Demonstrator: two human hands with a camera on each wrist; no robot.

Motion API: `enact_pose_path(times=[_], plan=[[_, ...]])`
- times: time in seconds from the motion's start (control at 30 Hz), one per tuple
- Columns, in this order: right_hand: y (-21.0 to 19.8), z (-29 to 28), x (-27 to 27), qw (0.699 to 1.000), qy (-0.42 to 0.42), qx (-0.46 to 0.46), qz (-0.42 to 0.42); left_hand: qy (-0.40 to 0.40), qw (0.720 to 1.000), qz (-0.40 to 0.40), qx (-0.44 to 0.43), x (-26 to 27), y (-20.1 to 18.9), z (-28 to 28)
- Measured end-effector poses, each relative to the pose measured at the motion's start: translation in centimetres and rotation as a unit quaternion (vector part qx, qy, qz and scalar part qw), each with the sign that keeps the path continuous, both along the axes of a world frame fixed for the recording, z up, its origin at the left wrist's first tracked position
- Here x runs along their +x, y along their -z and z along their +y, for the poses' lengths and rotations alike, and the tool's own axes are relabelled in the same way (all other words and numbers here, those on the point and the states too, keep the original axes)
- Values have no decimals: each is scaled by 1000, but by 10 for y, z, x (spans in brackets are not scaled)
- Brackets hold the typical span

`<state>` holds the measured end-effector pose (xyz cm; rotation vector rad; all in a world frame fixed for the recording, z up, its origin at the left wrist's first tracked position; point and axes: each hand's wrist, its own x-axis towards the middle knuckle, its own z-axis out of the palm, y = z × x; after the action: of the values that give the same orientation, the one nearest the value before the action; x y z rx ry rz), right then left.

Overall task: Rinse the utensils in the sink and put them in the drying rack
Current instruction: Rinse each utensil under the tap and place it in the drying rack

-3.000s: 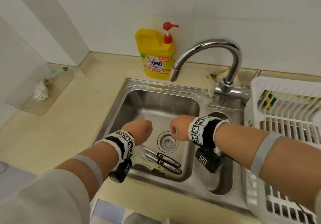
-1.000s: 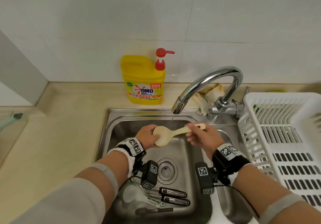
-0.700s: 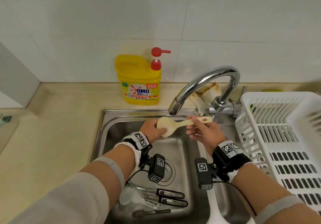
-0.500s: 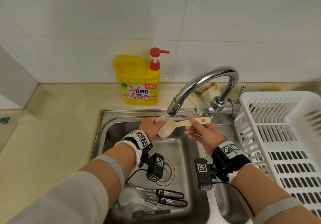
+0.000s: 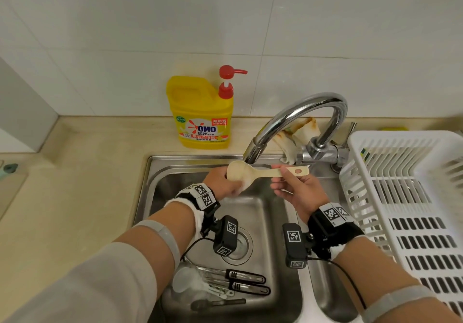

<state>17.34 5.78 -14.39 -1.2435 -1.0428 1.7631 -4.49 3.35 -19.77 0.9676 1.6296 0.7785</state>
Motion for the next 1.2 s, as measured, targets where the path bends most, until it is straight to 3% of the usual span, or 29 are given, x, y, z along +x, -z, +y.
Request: enact_pose_path(times=[0.27, 0.43, 0.53, 0.7, 0.83, 1.0, 1.07, 1.2], plan=[[-1, 0, 4, 1000, -2, 4, -5, -60, 994, -94, -1, 9, -11, 3], [1, 1, 4, 1000, 3, -1, -6, -6, 1000, -27, 10, 7, -6, 3], [1, 2, 2, 1000, 3, -8, -6, 1, 999, -36, 9, 6, -6, 0], [1, 3, -1, 1000, -3, -13, -9, -60, 996, -71, -4, 7, -14, -3], [2, 2, -3, 1000, 6, -8, -10, -48, 996, -76, -6, 6, -15, -3], [1, 0, -5, 1000, 18, -19, -1, -29, 999, -37, -6, -4, 29, 6], [0, -1, -5, 1000, 20, -24, 3, -32, 998, -45, -7, 2, -2, -4], [-1, -2, -4, 999, 30, -33, 14, -52, 997, -54, -26, 5, -15, -7]])
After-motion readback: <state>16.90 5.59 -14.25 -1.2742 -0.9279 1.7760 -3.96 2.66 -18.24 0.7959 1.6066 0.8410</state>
